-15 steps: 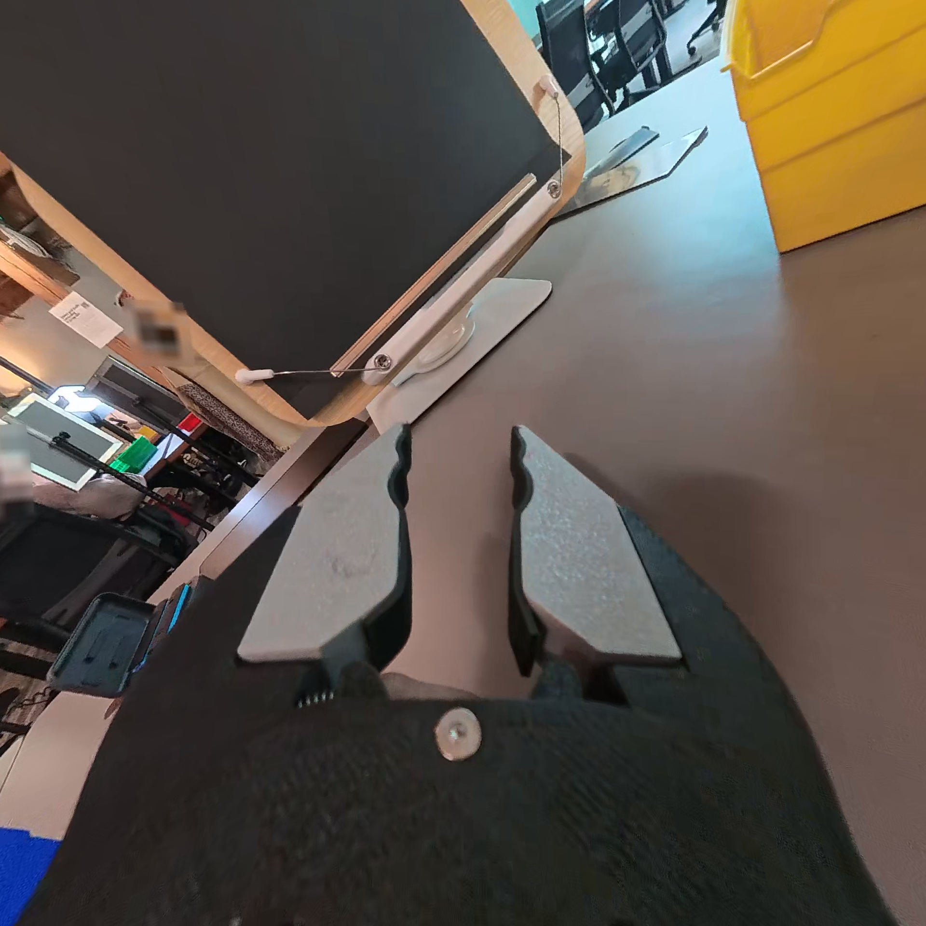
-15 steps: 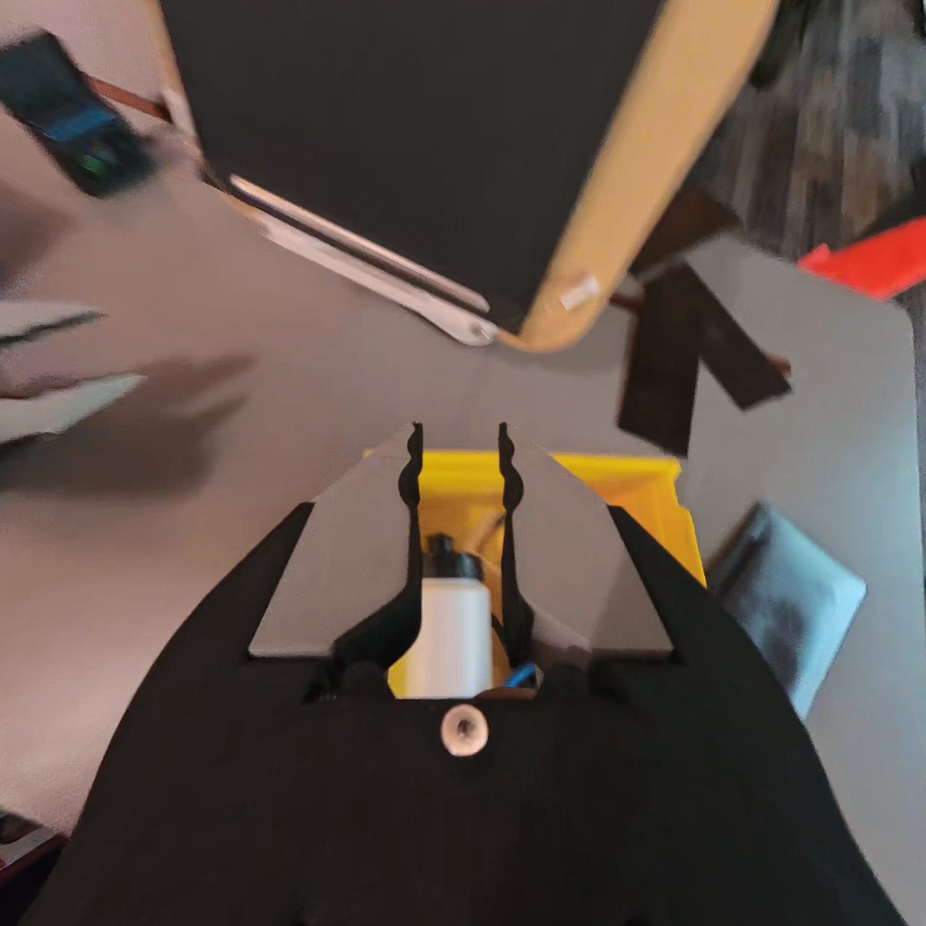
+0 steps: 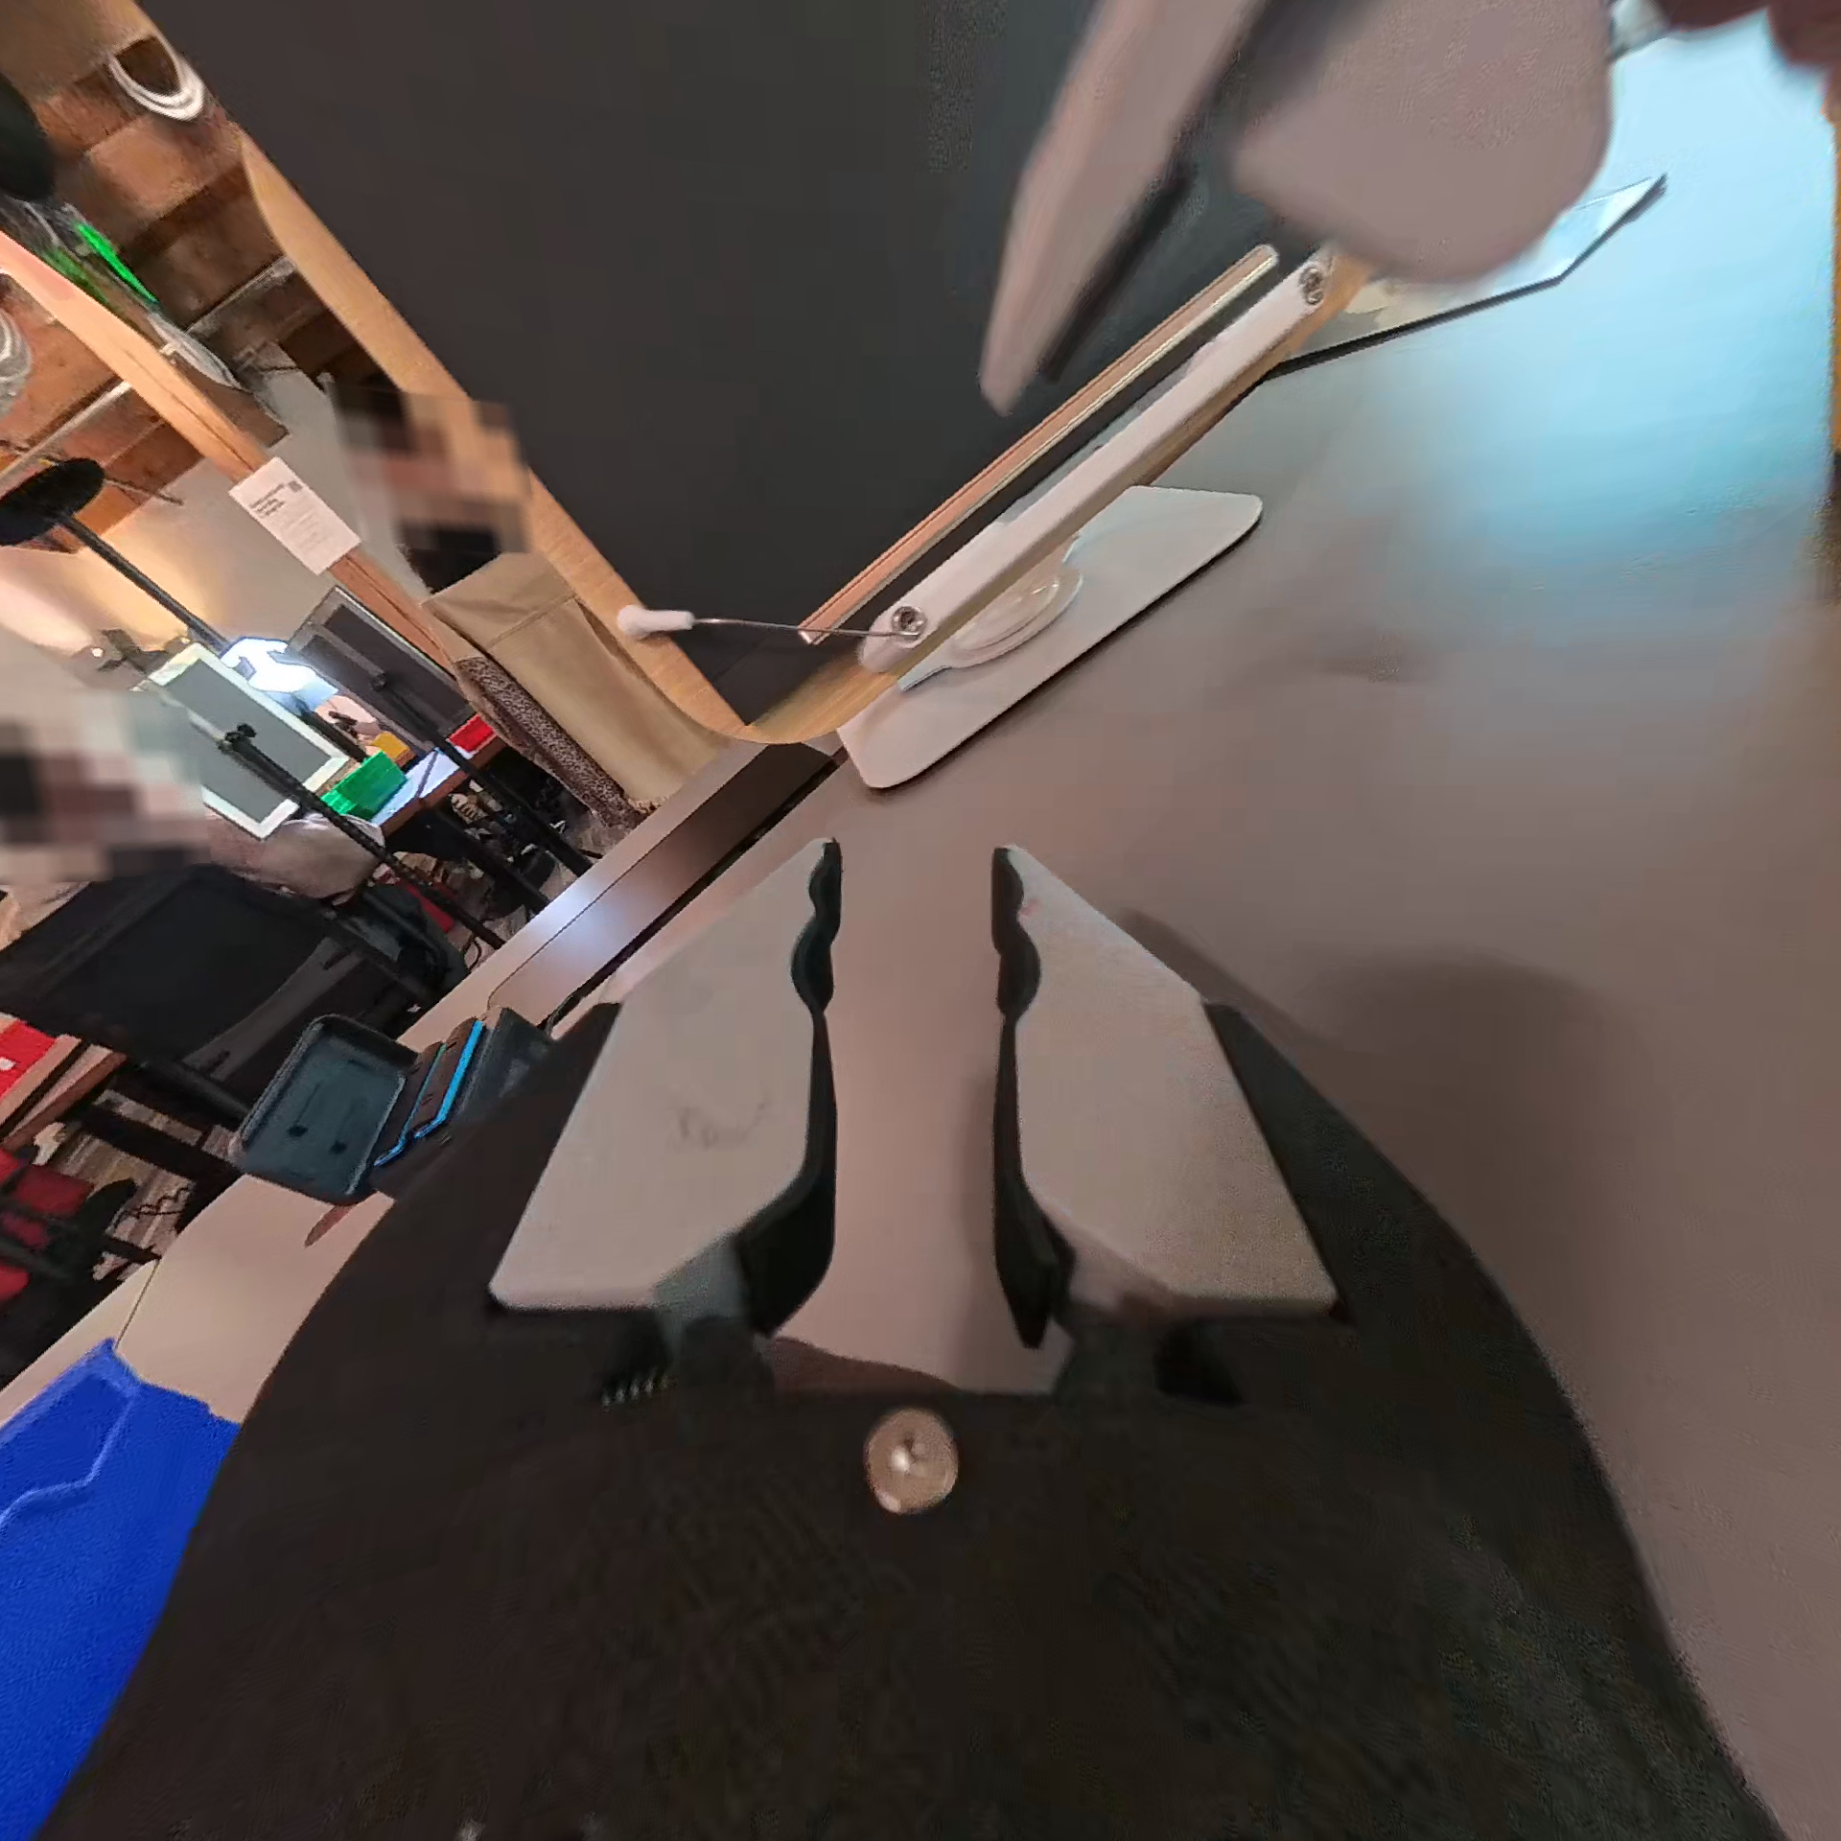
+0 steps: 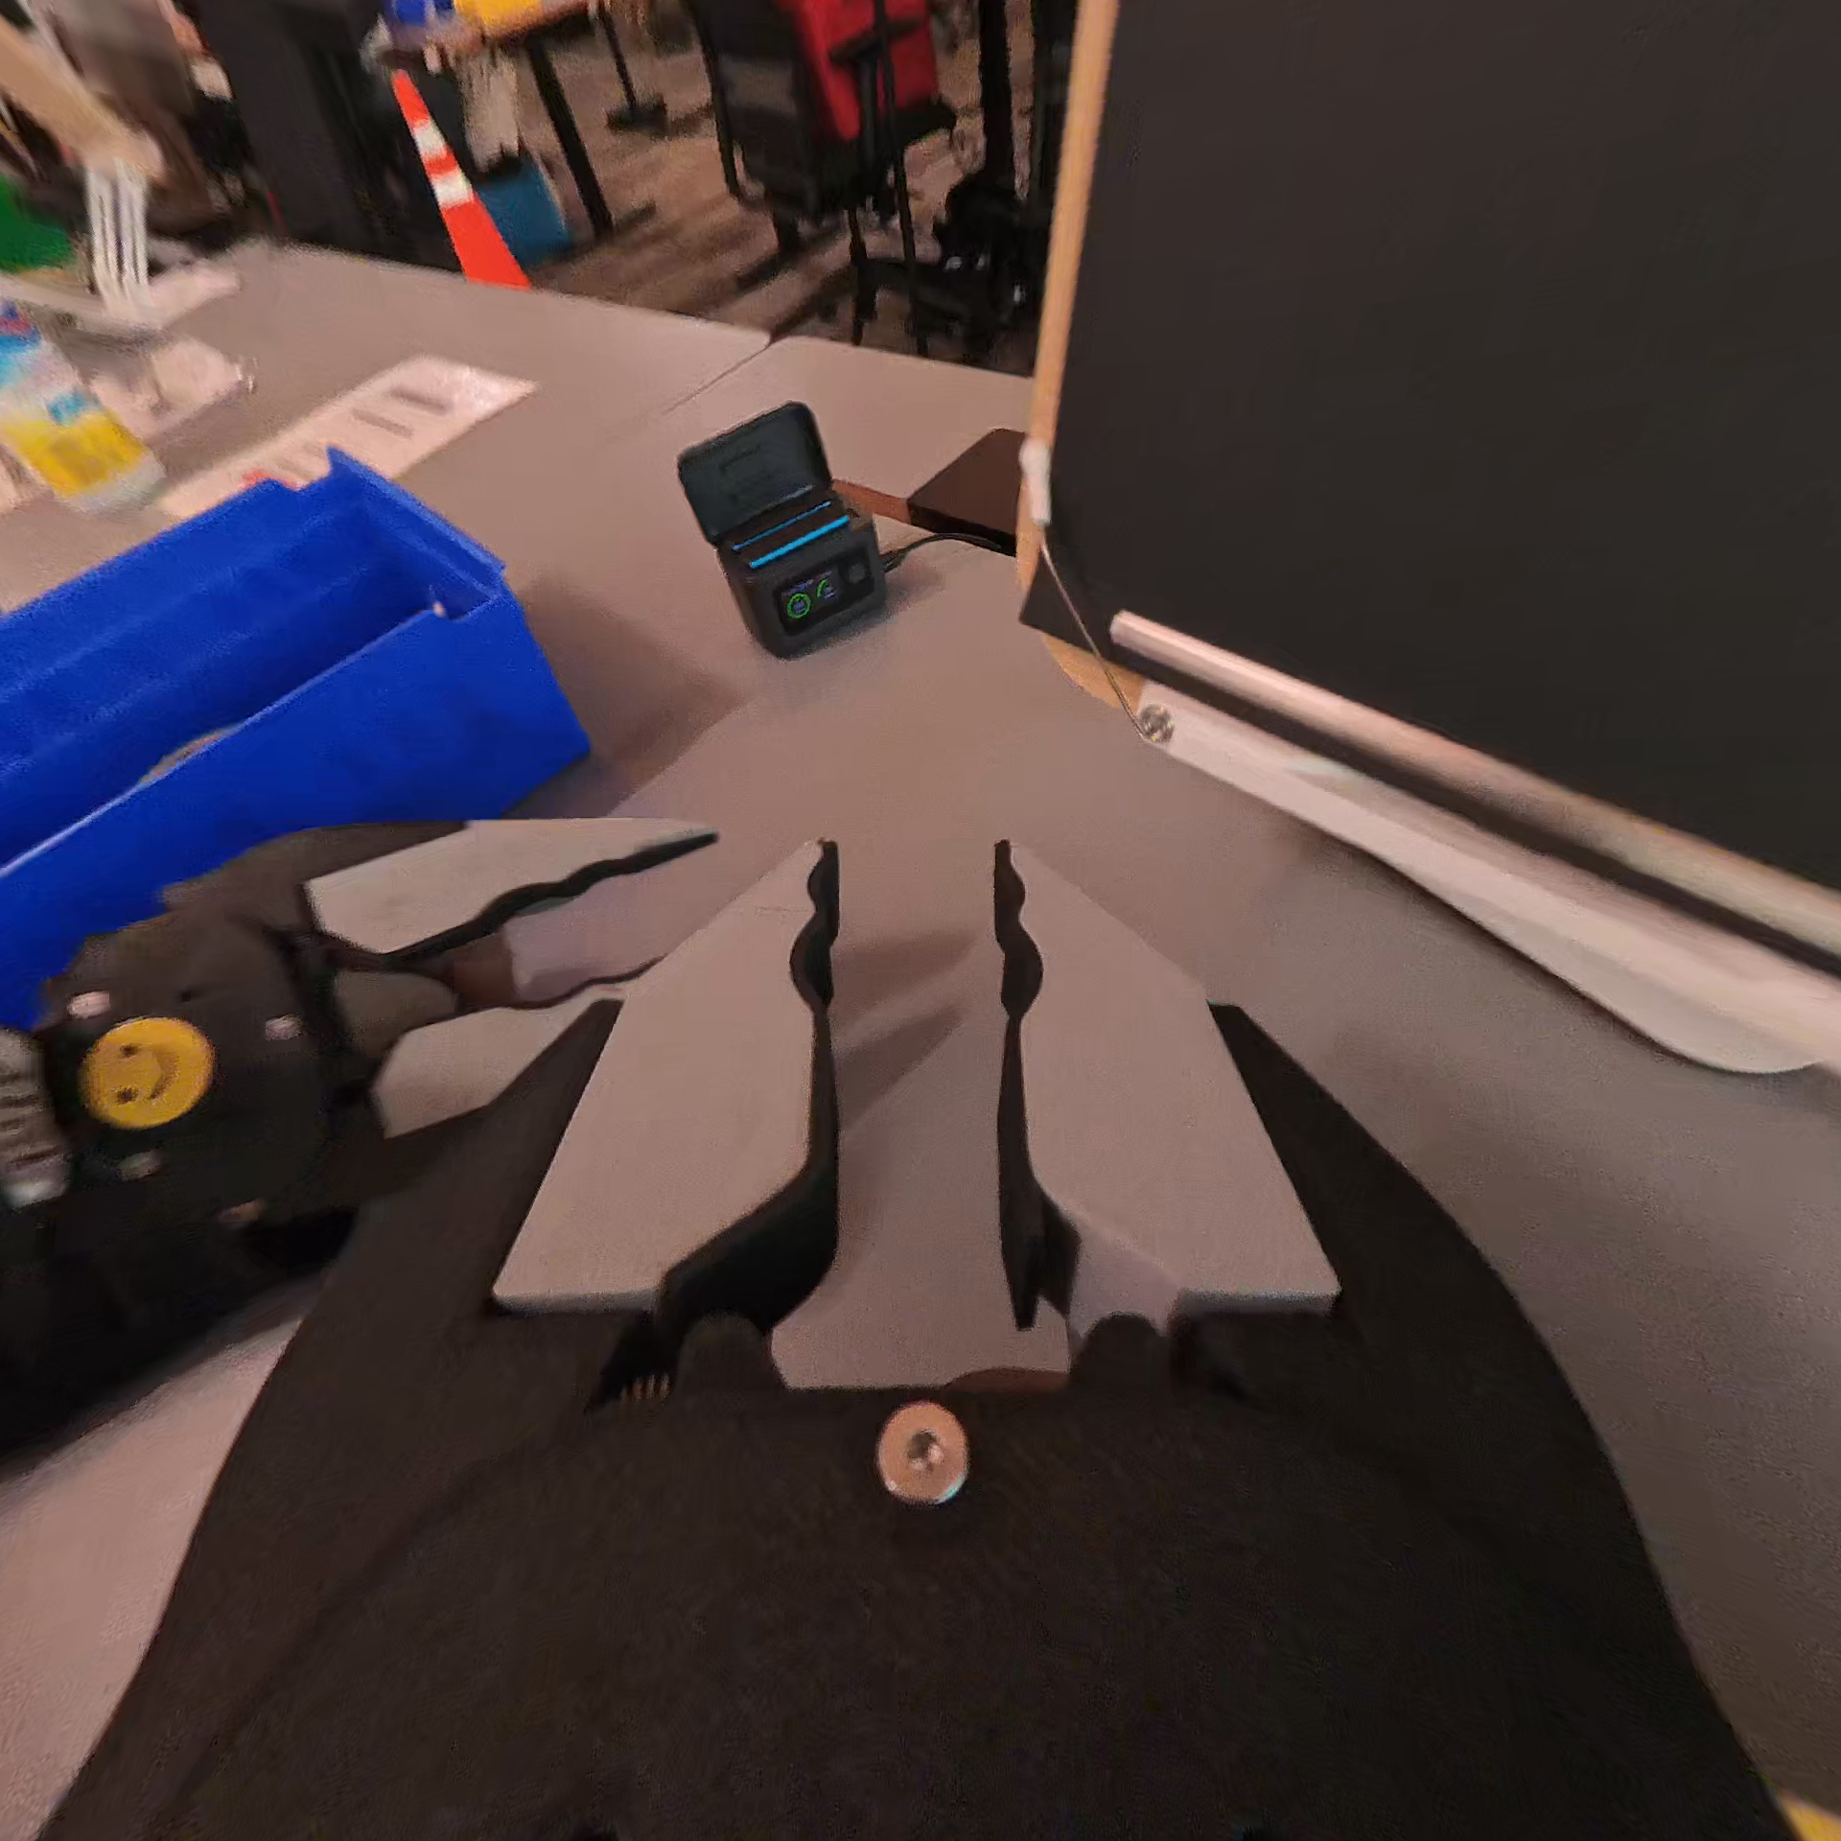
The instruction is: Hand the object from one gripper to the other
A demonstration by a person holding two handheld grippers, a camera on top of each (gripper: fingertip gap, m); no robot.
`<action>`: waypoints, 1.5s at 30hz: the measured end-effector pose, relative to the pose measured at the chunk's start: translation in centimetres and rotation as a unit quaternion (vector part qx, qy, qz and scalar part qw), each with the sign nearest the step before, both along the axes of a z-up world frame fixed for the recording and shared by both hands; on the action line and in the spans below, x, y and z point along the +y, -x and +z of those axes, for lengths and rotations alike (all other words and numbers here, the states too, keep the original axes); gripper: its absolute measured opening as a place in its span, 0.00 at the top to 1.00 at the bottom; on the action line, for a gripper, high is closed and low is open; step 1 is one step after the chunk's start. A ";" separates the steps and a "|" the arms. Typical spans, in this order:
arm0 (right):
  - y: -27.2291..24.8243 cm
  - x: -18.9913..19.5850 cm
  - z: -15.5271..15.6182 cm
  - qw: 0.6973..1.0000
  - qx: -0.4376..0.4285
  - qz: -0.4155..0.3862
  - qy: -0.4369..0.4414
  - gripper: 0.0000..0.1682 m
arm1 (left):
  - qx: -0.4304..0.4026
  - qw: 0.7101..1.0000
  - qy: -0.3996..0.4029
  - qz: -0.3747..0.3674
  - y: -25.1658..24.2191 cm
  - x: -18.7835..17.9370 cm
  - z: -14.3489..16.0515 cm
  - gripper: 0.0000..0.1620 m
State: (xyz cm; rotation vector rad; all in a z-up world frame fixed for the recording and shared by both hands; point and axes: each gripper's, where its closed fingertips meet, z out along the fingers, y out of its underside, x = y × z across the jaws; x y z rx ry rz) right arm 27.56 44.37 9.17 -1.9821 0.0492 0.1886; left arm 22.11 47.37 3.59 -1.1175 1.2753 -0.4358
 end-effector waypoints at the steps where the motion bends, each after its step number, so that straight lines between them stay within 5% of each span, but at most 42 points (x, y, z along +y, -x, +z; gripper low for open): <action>1: -0.4 0.5 -1.3 1.000 0.013 -0.007 -0.014 0.84 | -0.002 1.000 -0.003 0.004 0.1 0.2 0.1 0.84; 6: -1.6 2.2 -6.8 0.998 -0.031 -0.017 -0.057 0.90 | 0.009 1.000 -0.002 0.015 0.0 0.7 -0.3 0.84; 8: -0.4 2.4 -8.2 0.999 -0.023 0.023 -0.010 0.77 | 0.015 1.000 -0.001 0.018 -0.1 0.9 -0.5 0.84; 10: -0.1 2.2 -8.6 0.999 -0.045 0.030 0.000 0.77 | 0.018 0.999 -0.003 0.026 -0.2 1.3 -0.6 0.84; 28: 1.1 0.8 -8.3 0.987 -0.158 -0.017 -0.019 0.63 | 0.009 0.985 -0.092 0.147 3.8 1.9 0.1 0.89; 37: -0.5 -2.5 -5.9 0.968 -0.214 -0.104 -0.082 0.72 | -0.046 0.976 -0.098 0.188 5.9 1.6 1.7 0.96; 45: -1.9 -2.5 -6.4 0.951 -0.265 -0.147 -0.059 0.74 | 0.012 0.970 -0.155 0.189 4.7 1.6 0.4 1.00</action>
